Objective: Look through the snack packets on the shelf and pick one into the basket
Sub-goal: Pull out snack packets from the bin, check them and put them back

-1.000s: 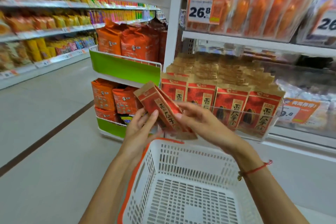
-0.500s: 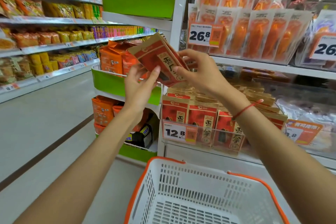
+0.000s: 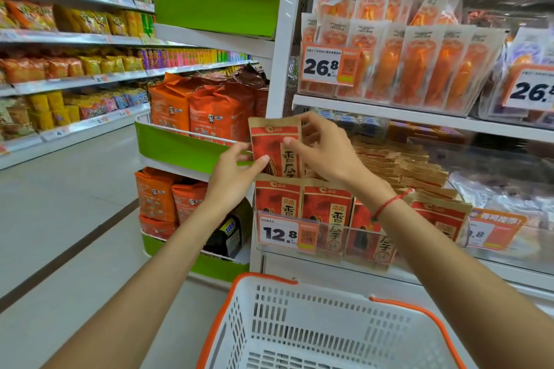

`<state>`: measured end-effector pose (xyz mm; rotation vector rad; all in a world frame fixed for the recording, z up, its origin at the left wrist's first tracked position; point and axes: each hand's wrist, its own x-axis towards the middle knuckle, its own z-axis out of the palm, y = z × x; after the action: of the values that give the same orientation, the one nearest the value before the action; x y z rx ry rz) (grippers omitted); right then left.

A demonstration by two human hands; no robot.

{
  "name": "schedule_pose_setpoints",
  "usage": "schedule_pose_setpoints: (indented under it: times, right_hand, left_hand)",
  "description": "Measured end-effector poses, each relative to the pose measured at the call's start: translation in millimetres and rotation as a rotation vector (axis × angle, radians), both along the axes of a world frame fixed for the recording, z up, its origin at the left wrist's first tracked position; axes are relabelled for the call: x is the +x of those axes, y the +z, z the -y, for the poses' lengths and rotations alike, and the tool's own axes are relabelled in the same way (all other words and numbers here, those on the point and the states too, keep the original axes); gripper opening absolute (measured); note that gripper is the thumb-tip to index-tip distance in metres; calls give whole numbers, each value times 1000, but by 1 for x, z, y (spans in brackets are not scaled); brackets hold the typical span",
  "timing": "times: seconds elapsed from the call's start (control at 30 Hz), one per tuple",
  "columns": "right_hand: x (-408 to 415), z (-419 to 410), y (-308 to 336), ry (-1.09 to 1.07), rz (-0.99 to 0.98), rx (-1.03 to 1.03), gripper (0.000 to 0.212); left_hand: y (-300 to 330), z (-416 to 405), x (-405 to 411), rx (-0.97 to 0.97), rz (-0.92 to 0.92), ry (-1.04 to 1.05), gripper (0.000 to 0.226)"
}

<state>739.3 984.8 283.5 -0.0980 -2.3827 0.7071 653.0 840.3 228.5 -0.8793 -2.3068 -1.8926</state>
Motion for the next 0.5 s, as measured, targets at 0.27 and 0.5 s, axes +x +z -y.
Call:
schedule_pose_setpoints:
  times: [0.27, 0.5]
  right_hand:
    - [-4, -9, 14, -39, 108, 213, 18]
    - [-12, -9, 30, -87, 329, 216, 17]
  left_hand:
    - [16, 13, -9, -81, -124, 32, 27]
    - [17, 13, -14, -119, -171, 91, 3]
